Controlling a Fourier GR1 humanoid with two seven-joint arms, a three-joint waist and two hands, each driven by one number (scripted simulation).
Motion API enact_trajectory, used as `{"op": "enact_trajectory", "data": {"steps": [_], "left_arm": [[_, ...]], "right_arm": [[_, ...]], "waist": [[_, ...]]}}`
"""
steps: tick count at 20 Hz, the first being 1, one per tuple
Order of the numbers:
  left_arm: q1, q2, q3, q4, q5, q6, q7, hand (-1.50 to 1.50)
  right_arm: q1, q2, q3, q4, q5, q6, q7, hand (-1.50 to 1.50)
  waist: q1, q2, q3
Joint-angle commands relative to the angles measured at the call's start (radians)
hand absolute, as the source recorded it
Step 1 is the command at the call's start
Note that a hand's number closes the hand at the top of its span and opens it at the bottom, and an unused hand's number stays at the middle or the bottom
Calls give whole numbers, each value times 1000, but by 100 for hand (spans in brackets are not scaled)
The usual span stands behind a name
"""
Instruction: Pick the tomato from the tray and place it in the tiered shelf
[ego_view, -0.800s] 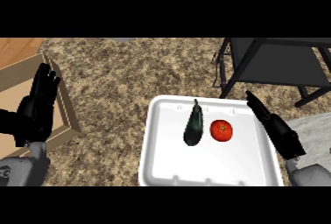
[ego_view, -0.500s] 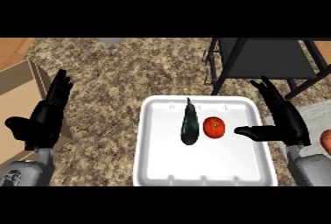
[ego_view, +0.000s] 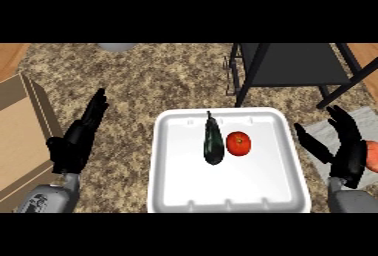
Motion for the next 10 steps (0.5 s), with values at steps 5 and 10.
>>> {"op": "enact_trajectory", "data": {"steps": [5,10], "left_arm": [[-17,-39,-14,98,-36,-33,-60,0],[-51,-64,-23,69,-42,-15,-9,0]], "right_arm": [[212,154,-15,-245,-74,9,-230,-150],[164,-72,124,-253,64,108,75,-150]], "waist": [[29,-7,-2],[40,-5,-3]]}}
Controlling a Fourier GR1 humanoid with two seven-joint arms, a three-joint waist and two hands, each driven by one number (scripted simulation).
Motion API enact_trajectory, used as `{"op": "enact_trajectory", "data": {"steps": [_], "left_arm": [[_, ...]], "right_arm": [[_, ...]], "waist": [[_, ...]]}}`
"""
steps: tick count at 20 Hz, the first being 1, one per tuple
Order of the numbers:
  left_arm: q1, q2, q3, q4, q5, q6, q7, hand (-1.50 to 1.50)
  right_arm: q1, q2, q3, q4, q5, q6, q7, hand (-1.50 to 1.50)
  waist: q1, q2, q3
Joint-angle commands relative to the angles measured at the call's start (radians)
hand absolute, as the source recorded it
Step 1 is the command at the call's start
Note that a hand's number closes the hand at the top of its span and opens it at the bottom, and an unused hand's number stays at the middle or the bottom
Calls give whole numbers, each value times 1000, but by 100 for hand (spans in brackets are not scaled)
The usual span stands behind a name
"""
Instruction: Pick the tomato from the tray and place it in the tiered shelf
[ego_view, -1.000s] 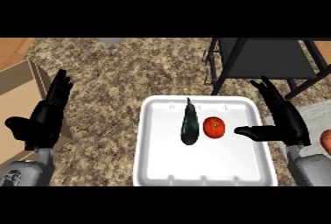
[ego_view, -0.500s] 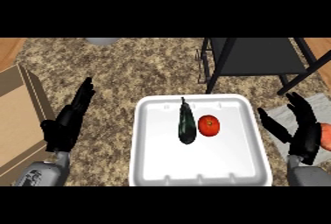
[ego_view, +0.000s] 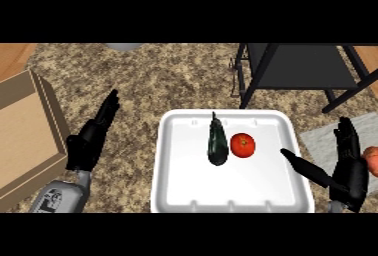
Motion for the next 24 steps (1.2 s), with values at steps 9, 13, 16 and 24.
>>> {"op": "enact_trajectory", "data": {"steps": [9,13,16,24], "left_arm": [[7,-6,18,20,-9,-25,-29,0],[-7,-26,0,24,-23,-17,-5,0],[-14,-49,-27,18,-46,-1,9,0],[-9,-34,30,54,-34,-43,-30,0]], "right_arm": [[-122,-296,232,-318,322,112,795,-150],[-186,-400,288,-362,322,316,981,-150],[-247,-432,354,-405,374,410,1162,-150],[-466,-287,393,-444,445,577,1491,-150]], "waist": [[18,-1,-5],[20,-2,-4],[21,-3,-4],[16,0,-1]]}}
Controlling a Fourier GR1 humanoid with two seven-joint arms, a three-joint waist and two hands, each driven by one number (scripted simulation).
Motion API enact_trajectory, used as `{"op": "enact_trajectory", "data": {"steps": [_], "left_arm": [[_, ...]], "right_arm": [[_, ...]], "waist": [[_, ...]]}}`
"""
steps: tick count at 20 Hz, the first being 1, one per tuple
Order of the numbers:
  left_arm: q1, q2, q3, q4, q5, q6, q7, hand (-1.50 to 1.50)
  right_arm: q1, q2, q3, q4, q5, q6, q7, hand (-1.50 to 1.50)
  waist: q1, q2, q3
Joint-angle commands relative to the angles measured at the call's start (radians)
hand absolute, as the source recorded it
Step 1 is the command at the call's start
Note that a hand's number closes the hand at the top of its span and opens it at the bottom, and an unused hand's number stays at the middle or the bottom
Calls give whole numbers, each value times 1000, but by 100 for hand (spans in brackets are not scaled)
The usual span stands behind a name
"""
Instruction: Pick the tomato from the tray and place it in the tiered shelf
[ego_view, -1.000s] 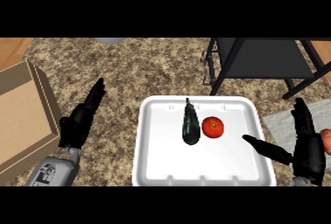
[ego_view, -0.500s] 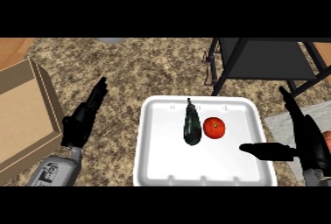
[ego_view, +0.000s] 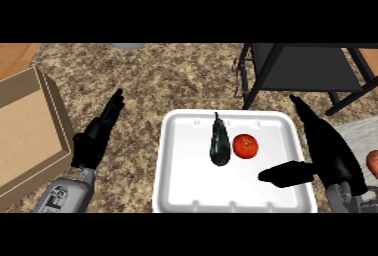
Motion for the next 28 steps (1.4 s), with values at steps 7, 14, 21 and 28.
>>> {"op": "enact_trajectory", "data": {"steps": [7,14,21,28], "left_arm": [[22,4,31,-36,-5,-38,3,0],[-17,-7,66,47,-11,-48,-27,0],[-3,-44,40,7,-47,-34,2,0],[26,-73,34,-20,-67,-16,4,0]], "right_arm": [[-115,207,42,66,181,83,196,-150],[-102,269,16,82,247,134,227,-150],[-62,362,12,110,323,158,199,-150],[-61,430,-36,162,367,198,190,-150]], "waist": [[0,1,2],[-9,2,1],[-8,1,2],[-7,1,2]]}}
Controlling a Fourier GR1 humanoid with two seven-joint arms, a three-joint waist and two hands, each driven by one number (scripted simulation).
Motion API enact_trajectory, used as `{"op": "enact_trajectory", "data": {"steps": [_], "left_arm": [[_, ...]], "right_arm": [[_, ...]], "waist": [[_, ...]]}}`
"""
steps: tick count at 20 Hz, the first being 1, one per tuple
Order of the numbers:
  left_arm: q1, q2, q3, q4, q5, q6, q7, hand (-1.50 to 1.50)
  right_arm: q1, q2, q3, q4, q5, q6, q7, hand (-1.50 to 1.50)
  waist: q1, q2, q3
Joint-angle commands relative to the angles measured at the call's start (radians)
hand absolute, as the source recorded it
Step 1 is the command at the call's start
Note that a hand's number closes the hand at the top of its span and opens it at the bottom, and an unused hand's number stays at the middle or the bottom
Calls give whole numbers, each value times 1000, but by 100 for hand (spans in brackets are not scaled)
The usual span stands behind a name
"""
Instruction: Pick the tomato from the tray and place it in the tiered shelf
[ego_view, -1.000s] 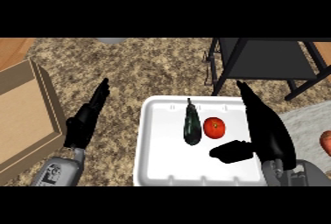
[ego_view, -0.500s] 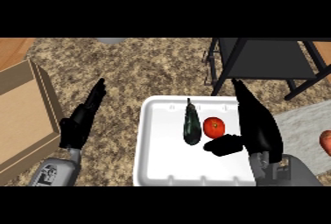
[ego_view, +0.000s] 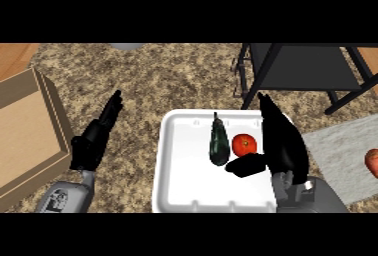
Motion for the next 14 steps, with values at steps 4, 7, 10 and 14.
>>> {"op": "enact_trajectory", "data": {"steps": [4,7,10,14], "left_arm": [[12,8,22,-27,1,-27,19,0],[-16,7,46,1,9,-42,11,0],[-16,-27,7,-14,-38,-13,22,0],[-85,-24,71,81,-9,-41,4,0]], "right_arm": [[39,81,-4,57,75,32,86,-150],[18,128,-7,80,116,54,101,-150],[-15,138,-74,129,95,97,74,-150],[17,160,-80,113,136,117,62,-150]], "waist": [[1,-1,0],[2,0,0],[2,0,0],[-4,1,0]]}}
